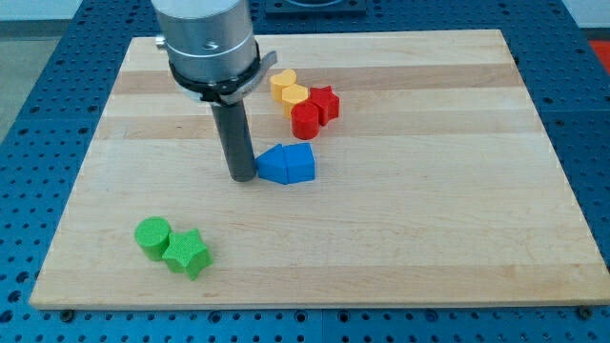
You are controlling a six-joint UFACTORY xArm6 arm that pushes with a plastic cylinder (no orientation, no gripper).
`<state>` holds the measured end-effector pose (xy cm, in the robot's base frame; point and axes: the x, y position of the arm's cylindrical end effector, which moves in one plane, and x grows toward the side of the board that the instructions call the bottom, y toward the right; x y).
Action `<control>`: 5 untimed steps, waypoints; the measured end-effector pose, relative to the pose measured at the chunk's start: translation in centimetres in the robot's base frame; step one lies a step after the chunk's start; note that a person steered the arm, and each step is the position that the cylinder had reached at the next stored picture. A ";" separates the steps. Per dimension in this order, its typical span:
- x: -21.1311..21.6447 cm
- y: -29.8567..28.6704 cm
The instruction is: Move the blue blocks towards the center right
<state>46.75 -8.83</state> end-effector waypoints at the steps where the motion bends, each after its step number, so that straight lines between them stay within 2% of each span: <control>1: 0.0 1.3; 5: -1.4 7.1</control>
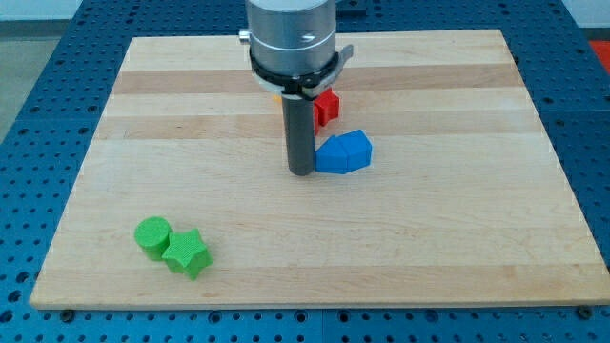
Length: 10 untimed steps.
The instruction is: Move the blue blocks towards the center right
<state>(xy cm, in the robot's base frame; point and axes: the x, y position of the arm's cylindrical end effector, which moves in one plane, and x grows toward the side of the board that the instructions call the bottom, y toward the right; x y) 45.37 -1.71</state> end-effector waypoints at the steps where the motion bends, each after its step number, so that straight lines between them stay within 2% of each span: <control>1: -0.8 1.4; 5: -1.7 10.0; 10: -4.5 13.2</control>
<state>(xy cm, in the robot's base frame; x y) 40.83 11.52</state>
